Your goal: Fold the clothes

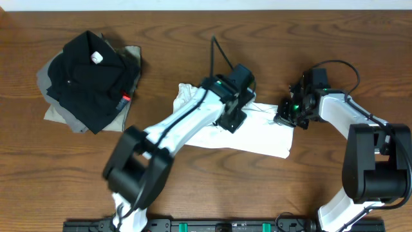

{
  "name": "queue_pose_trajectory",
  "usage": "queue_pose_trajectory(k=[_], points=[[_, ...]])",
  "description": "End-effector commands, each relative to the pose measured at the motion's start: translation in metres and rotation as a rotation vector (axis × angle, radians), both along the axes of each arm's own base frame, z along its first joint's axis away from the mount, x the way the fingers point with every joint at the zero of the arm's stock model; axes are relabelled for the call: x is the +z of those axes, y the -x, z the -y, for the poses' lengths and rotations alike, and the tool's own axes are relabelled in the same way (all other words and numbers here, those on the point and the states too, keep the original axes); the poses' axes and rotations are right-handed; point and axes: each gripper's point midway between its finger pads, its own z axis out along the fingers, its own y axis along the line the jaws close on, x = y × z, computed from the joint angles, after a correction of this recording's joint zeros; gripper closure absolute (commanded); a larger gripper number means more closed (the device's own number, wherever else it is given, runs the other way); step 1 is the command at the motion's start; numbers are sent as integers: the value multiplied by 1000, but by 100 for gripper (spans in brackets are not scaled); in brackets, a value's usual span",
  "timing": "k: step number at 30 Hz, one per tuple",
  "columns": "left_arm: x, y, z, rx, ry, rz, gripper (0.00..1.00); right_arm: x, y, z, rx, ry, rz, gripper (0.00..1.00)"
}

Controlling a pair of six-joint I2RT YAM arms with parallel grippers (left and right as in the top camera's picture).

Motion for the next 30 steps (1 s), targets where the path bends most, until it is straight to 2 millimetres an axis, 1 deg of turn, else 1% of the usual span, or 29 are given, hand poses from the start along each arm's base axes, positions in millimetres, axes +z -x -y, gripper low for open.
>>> queue_pose_trajectory(k=[1,3,5,6,7,9,11,14,19,23,27,28,29,30], points=[[-33,8,-8,-74,-53,-71,94,-19,8,20,-27,121,-37,98],[-36,8,-12,-64,-62,-83,94,-19,8,20,-27,121,-38,98],[-36,2,-23,-33,-98,-67,94,-19,8,20,-27,121,-38,98],[-37,-4,-34,9,-140,-52,94,-19,8,20,-27,121,-38,98],[-37,-9,-49,66,-197,-36,94,-19,8,20,-27,121,-38,98],[-37,-14,-75,144,-284,-31,94,-19,8,20,-27,121,-38,98],[-36,-18,-97,213,-337,-37,94,-19,8,20,-27,121,-38,98],[-36,-22,-120,299,-356,-70,94,-19,8,20,-27,122,-38,98],[-34,-21,-148,367,-385,-123,94,-19,9,20,-27,122,-40,98],[-31,-17,-158,385,-399,-148,94,-19,9,20,-28,122,-41,97],[-16,-19,-155,386,-376,-118,94,-18,7,19,-22,112,-33,92],[-10,-21,-154,388,-362,-100,94,-15,5,13,13,78,-10,91],[0,-23,-152,392,-338,-76,94,-9,1,4,81,21,38,88],[9,-25,-149,395,-313,-59,91,-2,-2,-4,137,-28,84,83]])
